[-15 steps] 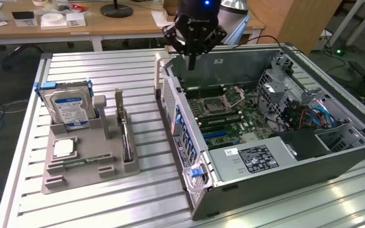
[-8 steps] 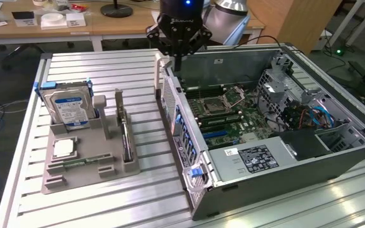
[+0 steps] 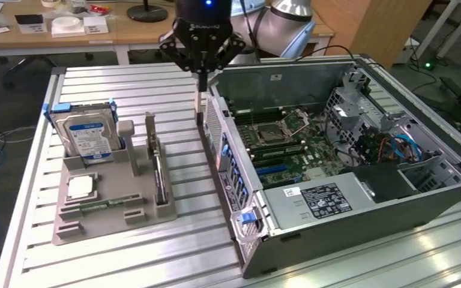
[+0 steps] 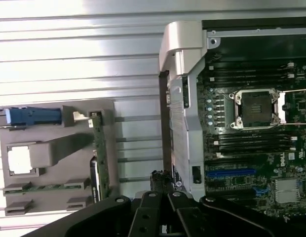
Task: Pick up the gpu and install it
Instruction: 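Reach for the gpu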
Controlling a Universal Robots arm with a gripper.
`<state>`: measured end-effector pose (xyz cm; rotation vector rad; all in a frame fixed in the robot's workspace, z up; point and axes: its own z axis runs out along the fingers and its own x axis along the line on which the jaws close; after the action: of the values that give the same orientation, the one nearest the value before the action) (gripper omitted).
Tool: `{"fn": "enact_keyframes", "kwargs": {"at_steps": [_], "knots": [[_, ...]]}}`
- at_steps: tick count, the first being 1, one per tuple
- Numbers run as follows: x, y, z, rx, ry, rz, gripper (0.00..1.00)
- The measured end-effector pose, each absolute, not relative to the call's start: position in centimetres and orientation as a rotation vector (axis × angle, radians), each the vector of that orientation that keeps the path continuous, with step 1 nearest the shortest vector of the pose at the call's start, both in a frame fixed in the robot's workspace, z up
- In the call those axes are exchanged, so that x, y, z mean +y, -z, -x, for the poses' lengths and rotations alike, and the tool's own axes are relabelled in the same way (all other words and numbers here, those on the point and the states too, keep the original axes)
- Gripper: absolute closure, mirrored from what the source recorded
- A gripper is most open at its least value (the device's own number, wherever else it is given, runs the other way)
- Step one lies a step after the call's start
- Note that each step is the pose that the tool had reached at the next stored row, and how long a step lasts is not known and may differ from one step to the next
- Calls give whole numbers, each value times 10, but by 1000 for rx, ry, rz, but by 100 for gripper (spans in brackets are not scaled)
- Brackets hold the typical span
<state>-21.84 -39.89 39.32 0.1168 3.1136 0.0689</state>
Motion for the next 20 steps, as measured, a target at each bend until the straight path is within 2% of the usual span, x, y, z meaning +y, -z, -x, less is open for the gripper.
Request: {"fn": "enact_keyframes", "kwargs": {"at_steps": [20], "knots": [[-400, -393, 307, 3114, -69, -117, 89]]}}
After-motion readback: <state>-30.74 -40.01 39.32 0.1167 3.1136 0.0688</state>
